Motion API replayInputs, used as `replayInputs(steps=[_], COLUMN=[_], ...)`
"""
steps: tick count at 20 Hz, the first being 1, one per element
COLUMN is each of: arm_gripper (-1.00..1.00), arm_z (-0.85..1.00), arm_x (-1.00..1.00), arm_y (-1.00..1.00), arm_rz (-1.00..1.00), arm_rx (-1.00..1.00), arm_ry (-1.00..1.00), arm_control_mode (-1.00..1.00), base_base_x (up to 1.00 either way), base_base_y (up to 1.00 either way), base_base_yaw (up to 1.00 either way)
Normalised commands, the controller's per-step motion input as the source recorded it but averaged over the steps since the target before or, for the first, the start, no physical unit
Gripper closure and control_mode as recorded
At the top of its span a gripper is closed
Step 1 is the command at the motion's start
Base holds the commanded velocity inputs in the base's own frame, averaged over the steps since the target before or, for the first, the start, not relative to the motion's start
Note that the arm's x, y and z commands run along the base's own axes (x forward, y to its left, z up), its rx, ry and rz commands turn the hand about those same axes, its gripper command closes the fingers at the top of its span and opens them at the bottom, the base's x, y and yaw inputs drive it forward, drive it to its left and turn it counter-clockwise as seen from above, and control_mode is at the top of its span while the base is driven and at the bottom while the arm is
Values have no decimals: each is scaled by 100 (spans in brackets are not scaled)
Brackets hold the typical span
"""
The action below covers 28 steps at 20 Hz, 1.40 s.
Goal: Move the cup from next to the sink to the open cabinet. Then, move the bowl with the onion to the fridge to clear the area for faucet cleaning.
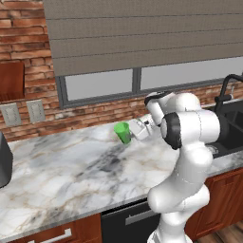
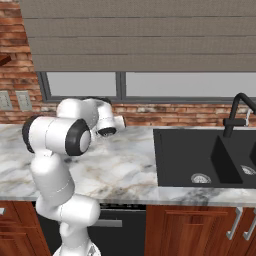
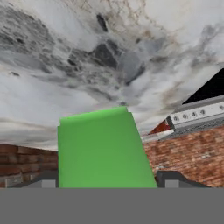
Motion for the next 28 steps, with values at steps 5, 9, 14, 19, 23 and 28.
replayInputs(steps=[5,9,14,19,23,28], arm_gripper=[100,100,100,100,100,100], arm_z=[100,100,100,20,0,0], arm_x=[-100,-100,-100,-20,0,0], arm_y=[-13,-20,-16,-5,0,0], arm_rz=[-30,-47,-51,-11,0,0], arm_rx=[15,25,25,6,0,0], arm_ry=[-17,-12,-5,0,0,0], arm_control_mode=[-100,-100,-100,100,100,100], base_base_x=[0,0,0,-61,-33,-17], base_base_y=[0,0,0,-2,2,1], base_base_yaw=[0,0,0,-66,-100,-100])
